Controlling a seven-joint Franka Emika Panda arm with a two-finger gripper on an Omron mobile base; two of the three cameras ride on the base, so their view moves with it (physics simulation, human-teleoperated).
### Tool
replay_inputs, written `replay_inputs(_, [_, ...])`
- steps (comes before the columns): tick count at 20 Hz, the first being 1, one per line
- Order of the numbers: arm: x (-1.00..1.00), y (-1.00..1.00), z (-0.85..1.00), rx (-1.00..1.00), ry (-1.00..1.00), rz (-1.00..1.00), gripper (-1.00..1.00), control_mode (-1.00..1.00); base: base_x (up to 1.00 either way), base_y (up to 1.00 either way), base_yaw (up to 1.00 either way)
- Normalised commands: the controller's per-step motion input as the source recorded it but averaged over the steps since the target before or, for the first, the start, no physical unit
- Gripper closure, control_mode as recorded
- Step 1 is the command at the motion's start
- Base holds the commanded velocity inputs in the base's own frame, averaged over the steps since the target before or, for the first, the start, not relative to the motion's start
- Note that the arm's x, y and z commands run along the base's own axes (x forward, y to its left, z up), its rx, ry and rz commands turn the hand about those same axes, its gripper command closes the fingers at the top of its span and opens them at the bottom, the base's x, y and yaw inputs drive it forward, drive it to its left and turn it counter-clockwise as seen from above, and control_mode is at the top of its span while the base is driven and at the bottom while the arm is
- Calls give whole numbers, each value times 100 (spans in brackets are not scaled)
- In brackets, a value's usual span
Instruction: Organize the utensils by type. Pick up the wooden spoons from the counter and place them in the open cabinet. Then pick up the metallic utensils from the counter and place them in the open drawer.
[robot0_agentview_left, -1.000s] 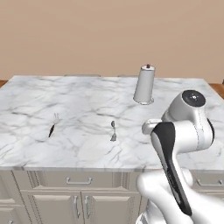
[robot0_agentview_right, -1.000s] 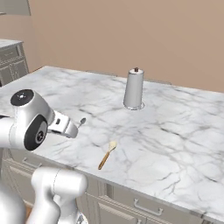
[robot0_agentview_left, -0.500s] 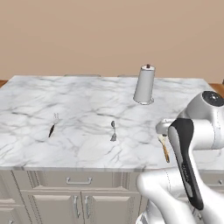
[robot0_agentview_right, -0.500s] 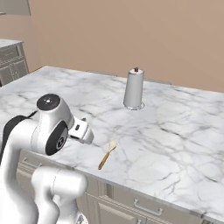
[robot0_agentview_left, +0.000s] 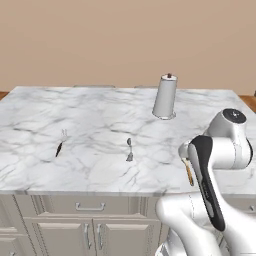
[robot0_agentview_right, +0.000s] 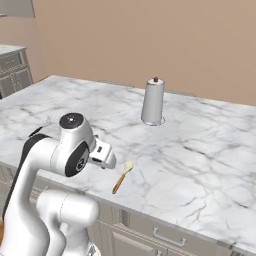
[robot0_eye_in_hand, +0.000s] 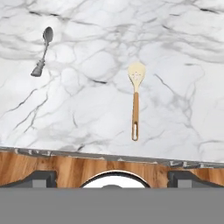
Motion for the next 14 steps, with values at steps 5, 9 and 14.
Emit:
replay_inputs(5, [16,-32,-37,0,3,3,-100,-100,0,0,0])
replay_inputs(9, [25,-13,-43,-4,4,4,-100,-100,0,0,0])
replay_inputs(14, [33,-9,-49,-6,6,4,-100,-100,0,0,0])
